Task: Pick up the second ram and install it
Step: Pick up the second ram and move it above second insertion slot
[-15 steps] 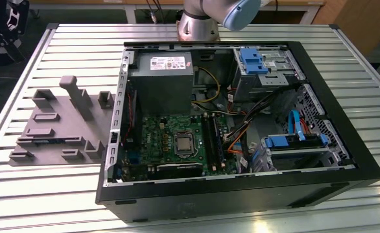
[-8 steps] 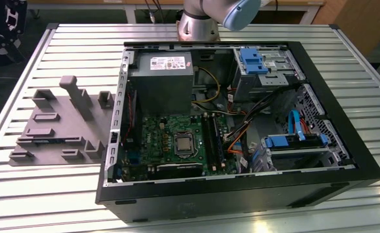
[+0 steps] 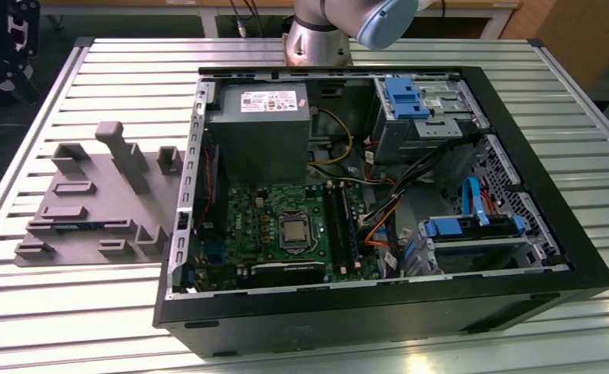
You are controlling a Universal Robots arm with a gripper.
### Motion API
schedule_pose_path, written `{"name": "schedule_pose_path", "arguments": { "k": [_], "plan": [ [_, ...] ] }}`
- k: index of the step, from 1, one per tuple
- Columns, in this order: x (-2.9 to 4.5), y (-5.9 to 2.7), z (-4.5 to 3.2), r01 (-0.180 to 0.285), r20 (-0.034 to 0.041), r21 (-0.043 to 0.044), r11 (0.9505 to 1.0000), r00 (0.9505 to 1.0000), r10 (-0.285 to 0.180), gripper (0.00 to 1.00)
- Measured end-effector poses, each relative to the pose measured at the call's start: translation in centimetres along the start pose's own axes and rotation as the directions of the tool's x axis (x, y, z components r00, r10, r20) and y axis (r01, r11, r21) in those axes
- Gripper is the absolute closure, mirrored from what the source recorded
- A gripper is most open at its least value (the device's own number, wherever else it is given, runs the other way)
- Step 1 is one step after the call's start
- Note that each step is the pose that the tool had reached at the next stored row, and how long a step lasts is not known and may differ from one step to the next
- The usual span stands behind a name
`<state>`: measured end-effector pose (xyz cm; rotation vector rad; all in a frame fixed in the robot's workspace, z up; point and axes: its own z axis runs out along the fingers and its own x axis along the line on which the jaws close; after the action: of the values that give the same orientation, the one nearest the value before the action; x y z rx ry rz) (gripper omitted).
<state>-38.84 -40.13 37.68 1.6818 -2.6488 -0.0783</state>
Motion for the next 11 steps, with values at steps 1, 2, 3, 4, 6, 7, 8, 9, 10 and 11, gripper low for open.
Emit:
{"name": "schedule_pose_path", "arguments": {
  "k": [1,2,3,4,6,7,8,9,10,11],
  "plan": [
    [0.00,0.00,0.05,0.018,-0.0007,-0.0004,0.9998,0.9998,-0.018,0.89],
    [0.00,0.00,0.09,0.035,-0.0015,-0.0008,0.9994,0.9994,-0.035,0.89],
    [0.00,-0.01,0.18,0.071,-0.0030,-0.0017,0.9975,0.9975,-0.071,0.89],
    [0.01,-0.01,0.21,0.089,-0.0038,-0.0022,0.9960,0.9960,-0.089,0.89],
    [0.16,0.00,0.25,0.103,-0.0043,-0.0026,0.9946,0.9946,-0.103,0.89],
    [0.26,-0.01,0.26,0.107,-0.0045,-0.0027,0.9943,0.9942,-0.107,0.89],
    [0.36,-0.02,0.27,0.110,-0.0047,-0.0028,0.9939,0.9939,-0.110,0.89],
    [0.44,-0.02,0.28,0.114,-0.0048,-0.0029,0.9935,0.9935,-0.114,0.89],
    [0.52,-0.03,0.28,0.118,-0.0050,-0.0031,0.9930,0.9930,-0.118,0.89],
    [0.59,-0.04,0.29,0.123,-0.0052,-0.0032,0.9925,0.9924,-0.123,0.89]
  ]
}}
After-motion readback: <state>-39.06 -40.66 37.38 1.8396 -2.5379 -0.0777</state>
